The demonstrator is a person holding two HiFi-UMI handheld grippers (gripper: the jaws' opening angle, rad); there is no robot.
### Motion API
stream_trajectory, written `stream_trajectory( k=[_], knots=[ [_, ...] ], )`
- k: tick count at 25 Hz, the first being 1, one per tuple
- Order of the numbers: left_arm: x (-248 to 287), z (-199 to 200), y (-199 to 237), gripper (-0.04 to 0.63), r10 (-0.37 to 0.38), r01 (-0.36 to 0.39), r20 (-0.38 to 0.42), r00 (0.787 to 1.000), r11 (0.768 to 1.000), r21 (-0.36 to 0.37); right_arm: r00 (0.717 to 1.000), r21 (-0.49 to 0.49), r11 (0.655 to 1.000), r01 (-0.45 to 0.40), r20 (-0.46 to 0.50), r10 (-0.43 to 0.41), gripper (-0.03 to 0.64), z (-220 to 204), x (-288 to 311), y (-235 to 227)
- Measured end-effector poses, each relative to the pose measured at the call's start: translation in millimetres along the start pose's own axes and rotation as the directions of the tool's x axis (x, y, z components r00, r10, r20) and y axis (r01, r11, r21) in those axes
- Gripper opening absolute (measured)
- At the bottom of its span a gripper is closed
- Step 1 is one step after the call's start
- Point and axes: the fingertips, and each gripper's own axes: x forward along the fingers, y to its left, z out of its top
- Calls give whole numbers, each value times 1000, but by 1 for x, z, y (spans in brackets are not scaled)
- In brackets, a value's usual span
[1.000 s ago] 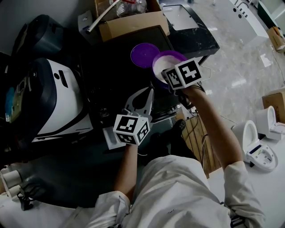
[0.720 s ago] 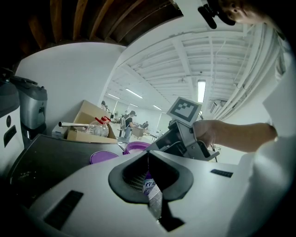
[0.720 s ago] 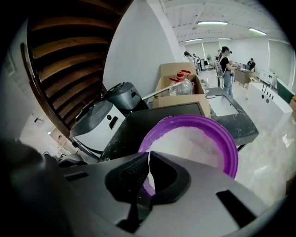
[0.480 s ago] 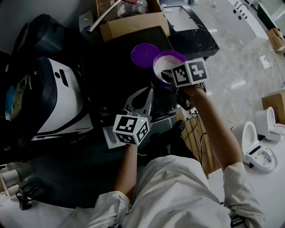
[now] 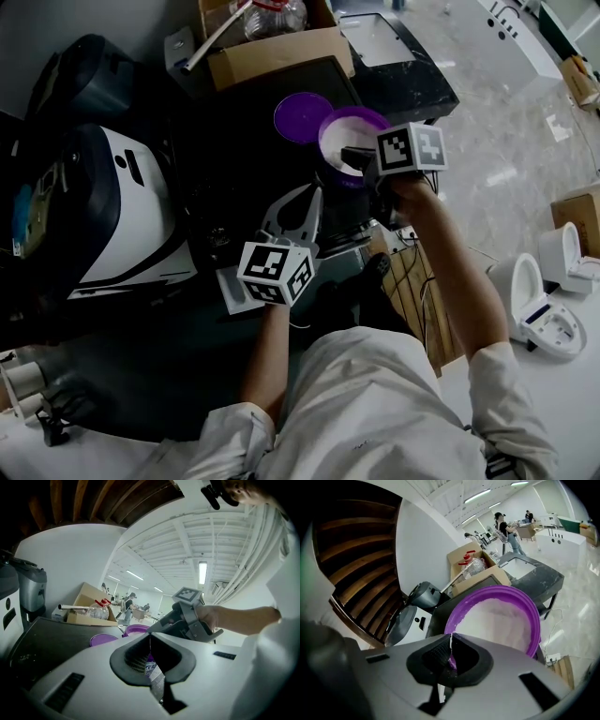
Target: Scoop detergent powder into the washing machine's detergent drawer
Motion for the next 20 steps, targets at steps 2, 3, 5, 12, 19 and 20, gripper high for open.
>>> stream_trajectory(
  k=[2, 3, 5, 12, 19, 20],
  knots=[
    [0, 1, -2, 20, -4, 4, 0, 1000, 1000, 3, 1000, 56, 998, -1, 21, 0, 9, 0, -4, -5],
    [1, 1, -2, 20, -6, 6, -1, 1000, 1000, 4, 999, 86, 996, -7, 33, 5, 9, 0, -5, -8],
    [1, 1, -4, 20, -10, 10, -3, 1000, 1000, 7, 998, 153, 988, -32, 61, 22, 9, 0, -7, -13],
    [1, -1, -12, 20, -29, 30, -11, 1000, 999, 15, 984, 357, 927, -113, 171, 54, 9, 1, -22, -27],
    [-4, -1, -17, 20, -41, 42, -17, 999, 999, 29, 961, 463, 868, -177, 273, 50, 9, -1, -36, -39],
    [-5, -1, -17, 20, -41, 42, -17, 999, 999, 30, 957, 472, 861, -188, 286, 52, 9, -1, -37, -40]
  ],
)
